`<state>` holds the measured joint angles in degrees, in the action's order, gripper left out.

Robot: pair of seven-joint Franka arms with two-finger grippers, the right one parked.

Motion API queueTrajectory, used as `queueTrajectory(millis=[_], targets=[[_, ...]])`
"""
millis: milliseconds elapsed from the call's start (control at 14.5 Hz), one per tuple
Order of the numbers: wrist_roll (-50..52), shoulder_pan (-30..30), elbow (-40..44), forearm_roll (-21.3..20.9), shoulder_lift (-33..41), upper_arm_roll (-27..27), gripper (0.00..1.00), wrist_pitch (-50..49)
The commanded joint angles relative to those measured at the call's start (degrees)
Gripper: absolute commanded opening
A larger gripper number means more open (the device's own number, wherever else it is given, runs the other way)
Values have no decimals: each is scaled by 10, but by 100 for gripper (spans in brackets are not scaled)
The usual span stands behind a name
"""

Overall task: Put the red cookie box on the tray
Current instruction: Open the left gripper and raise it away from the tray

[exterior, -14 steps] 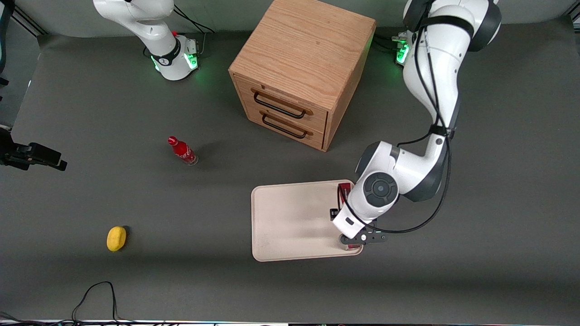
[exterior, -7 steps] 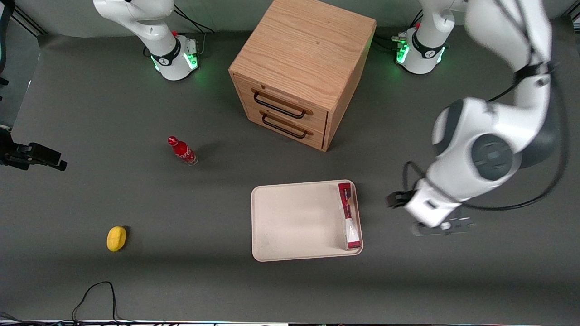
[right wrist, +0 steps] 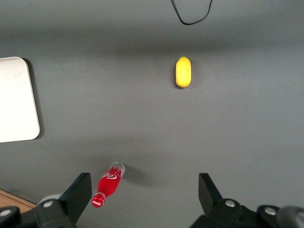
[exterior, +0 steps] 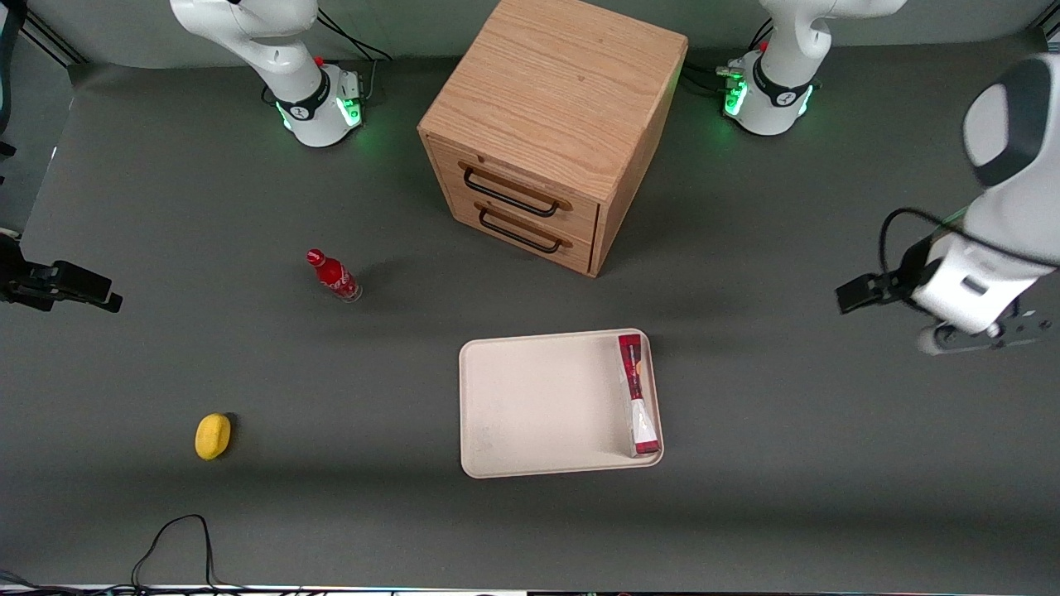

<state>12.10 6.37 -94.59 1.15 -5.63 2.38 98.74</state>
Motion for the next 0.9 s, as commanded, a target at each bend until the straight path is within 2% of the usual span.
queueTrajectory(millis=[0, 207, 414, 690, 828], targets=[[-27, -39, -92, -6, 104, -19, 100, 12], [-46, -76, -137, -13, 174, -42, 100, 13], [-78, -79, -136, -55, 195, -53, 100, -12], [-82, -79, -137, -50, 198, -52, 100, -21], [-83, -79, -137, -33, 197, -52, 100, -20]])
